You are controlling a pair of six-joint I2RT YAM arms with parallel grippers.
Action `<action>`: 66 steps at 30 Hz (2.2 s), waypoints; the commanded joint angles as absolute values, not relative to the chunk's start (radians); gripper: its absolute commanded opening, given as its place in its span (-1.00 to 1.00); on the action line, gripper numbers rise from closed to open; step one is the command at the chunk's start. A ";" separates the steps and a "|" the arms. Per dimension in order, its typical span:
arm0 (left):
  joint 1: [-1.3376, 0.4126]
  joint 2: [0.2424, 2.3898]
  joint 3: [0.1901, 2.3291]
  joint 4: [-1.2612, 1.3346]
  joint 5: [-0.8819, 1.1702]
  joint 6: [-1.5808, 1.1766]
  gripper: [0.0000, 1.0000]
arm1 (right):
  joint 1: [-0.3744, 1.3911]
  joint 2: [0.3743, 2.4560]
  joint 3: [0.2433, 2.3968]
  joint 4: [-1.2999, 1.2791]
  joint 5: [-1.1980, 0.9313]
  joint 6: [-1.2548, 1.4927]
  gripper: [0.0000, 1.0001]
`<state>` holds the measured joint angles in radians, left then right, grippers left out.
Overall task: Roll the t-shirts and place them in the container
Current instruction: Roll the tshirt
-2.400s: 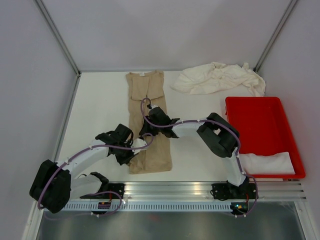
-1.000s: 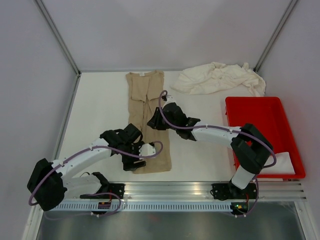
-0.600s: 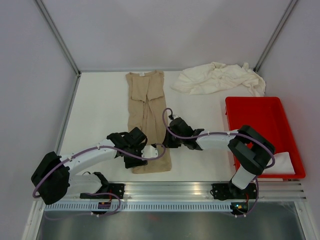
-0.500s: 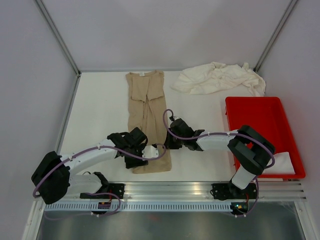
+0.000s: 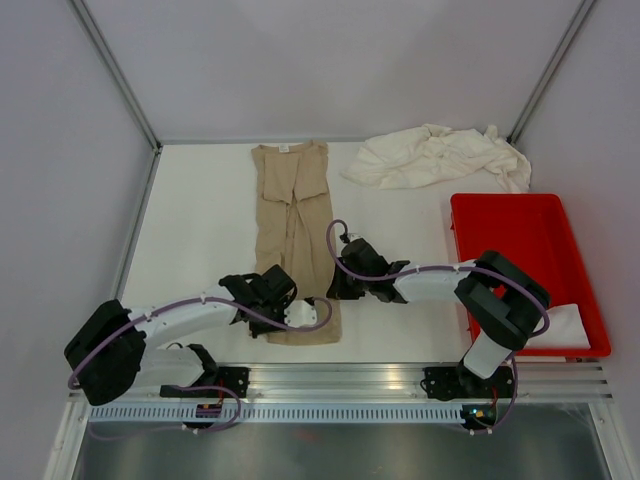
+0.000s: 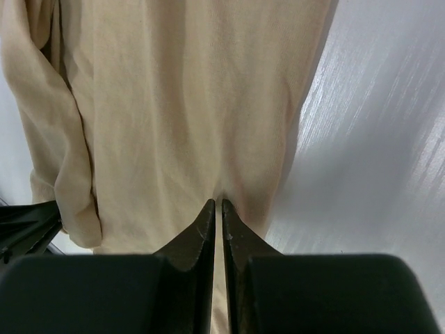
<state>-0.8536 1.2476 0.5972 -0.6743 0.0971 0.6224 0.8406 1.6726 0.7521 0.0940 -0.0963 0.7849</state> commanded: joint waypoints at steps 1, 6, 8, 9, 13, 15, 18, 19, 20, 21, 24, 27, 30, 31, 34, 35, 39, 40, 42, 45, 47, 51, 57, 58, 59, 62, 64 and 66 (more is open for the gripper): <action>-0.857 1.192 0.557 -0.725 0.118 0.652 -0.95 | 0.841 1.683 0.738 0.120 -0.080 0.788 -0.77; -0.859 1.158 0.569 -0.839 0.152 0.702 -0.91 | 0.838 1.692 0.738 0.117 -0.068 0.773 -0.78; -0.859 1.166 0.569 -0.854 0.155 0.735 -0.71 | 0.838 1.690 0.742 0.112 -0.066 0.756 -0.78; -0.859 1.169 0.572 -0.857 0.169 0.739 -0.57 | 0.838 1.687 0.752 0.110 -0.067 0.749 -0.76; -0.861 1.175 0.636 -0.902 0.187 0.749 -0.06 | 0.838 1.626 0.764 0.130 -0.109 0.652 -0.68; -0.861 1.151 0.673 -0.963 0.181 0.755 -0.04 | 0.838 1.533 0.761 0.133 -0.109 0.559 -0.57; -0.859 1.093 0.747 -1.055 0.154 0.785 0.12 | 0.839 1.394 0.764 0.100 -0.097 0.399 -0.36; -0.859 1.079 0.773 -1.075 0.141 0.795 0.18 | 0.838 1.362 0.762 0.088 -0.097 0.349 -0.32; -0.859 1.069 0.782 -1.097 0.126 0.805 0.24 | 0.838 1.332 0.759 0.065 -0.092 0.269 -0.28; -0.859 1.040 0.784 -1.110 0.088 0.825 0.29 | 0.838 1.277 0.749 0.054 -0.086 0.224 -0.21; -0.853 0.953 0.709 -1.098 0.064 0.879 0.31 | 0.838 1.186 0.713 0.014 -0.098 0.063 -0.07; -0.844 0.824 0.610 -1.063 0.118 0.970 0.38 | 0.838 1.106 0.683 -0.047 -0.150 -0.079 0.08; -0.844 0.668 0.507 -0.973 0.146 1.047 0.55 | 0.838 1.046 0.629 -0.078 -0.172 -0.225 0.12; -0.844 0.657 0.488 -0.918 0.147 1.057 0.55 | 0.838 1.037 0.611 -0.074 -0.176 -0.260 0.12; -0.844 0.725 0.436 -0.833 0.149 1.075 0.56 | 0.891 1.031 0.543 -0.048 -0.210 -0.373 0.13; -0.844 0.745 0.417 -0.810 0.146 1.087 0.56 | 0.917 1.046 0.538 -0.057 -0.219 -0.408 0.13; -0.844 0.851 0.414 -0.741 0.155 1.094 0.56 | 1.055 1.104 0.503 -0.064 -0.109 -0.590 0.13; -0.844 0.865 0.417 -0.738 0.169 1.094 0.55 | 1.104 1.124 0.497 -0.060 -0.100 -0.615 0.14; -0.844 0.893 0.416 -0.736 0.179 1.101 0.53 | 1.149 1.181 0.492 -0.029 -0.077 -0.641 0.14; -0.844 0.899 0.390 -0.735 0.178 1.109 0.50 | 1.207 1.249 0.491 0.050 -0.058 -0.666 0.14; -0.844 0.899 0.368 -0.736 0.170 1.109 0.46 | 1.224 1.295 0.491 0.080 -0.067 -0.683 0.15; -0.844 0.903 0.368 -0.735 0.193 1.106 0.16 | 1.238 1.379 0.515 0.121 -0.074 -0.701 0.15; -0.844 0.925 0.380 -0.735 0.219 1.114 -0.43 | 1.239 1.439 0.502 0.212 -0.052 -0.701 0.13; -0.844 0.925 0.382 -0.735 0.222 1.111 -0.60 | 1.239 1.446 0.505 0.209 -0.052 -0.701 0.12; -0.842 0.925 0.383 -0.736 0.222 1.109 -0.70 | 1.239 1.456 0.508 0.203 -0.057 -0.701 0.09; -0.844 0.925 0.397 -0.736 0.235 1.095 -0.95 | 1.239 1.479 0.514 0.202 -0.066 -0.696 -0.49; -0.844 0.931 0.414 -0.744 0.242 1.083 -0.95 | 1.238 1.482 0.512 0.204 -0.069 -0.693 -0.69; -0.844 0.940 0.439 -0.758 0.248 1.059 -0.95 | 1.236 1.468 0.512 0.203 -0.071 -0.684 -0.85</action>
